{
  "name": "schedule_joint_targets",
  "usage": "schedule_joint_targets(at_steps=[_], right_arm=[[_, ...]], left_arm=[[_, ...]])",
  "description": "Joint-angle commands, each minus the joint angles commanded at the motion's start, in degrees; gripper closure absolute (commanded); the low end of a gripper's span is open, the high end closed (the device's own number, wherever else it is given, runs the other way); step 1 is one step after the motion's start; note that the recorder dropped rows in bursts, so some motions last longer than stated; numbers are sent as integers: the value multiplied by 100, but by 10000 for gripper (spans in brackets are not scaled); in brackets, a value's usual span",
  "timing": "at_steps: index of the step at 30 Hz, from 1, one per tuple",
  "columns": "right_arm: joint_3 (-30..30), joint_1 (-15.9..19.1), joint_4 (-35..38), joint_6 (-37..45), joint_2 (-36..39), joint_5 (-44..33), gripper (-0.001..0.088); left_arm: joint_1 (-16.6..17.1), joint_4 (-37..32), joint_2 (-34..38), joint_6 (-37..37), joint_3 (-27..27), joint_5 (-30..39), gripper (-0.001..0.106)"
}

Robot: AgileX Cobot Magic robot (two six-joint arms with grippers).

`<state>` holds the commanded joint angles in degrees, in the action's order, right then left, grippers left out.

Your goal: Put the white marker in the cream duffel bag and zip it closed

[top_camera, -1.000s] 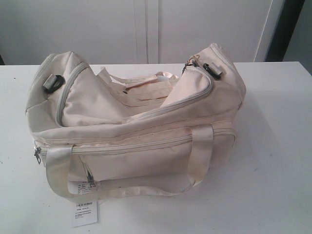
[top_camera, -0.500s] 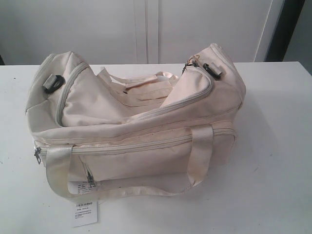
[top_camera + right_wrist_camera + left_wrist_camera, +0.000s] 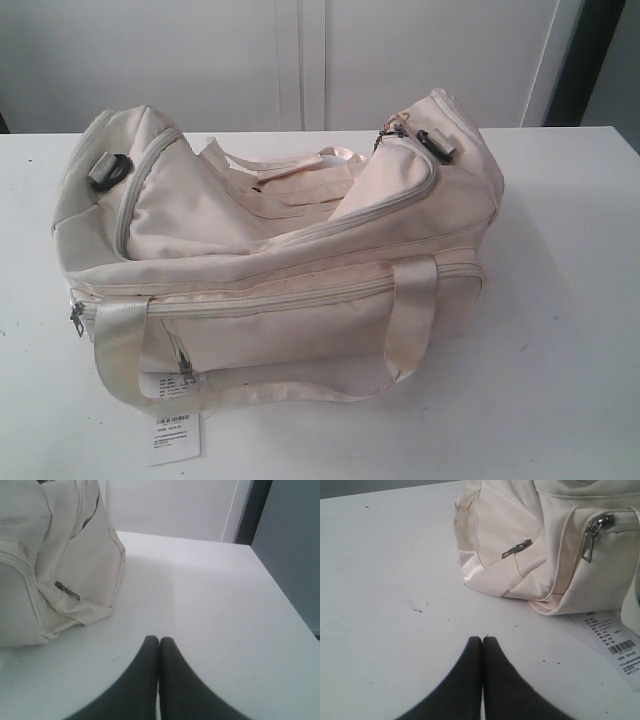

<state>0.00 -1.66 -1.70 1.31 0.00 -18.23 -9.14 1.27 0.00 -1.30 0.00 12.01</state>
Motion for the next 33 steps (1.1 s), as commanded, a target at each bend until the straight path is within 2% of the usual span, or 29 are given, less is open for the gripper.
schedule_joint_targets(at_steps=[33], right_arm=[[0,0,0,0,0,-96,868]], left_arm=[[0,0,0,0,0,0,1053]])
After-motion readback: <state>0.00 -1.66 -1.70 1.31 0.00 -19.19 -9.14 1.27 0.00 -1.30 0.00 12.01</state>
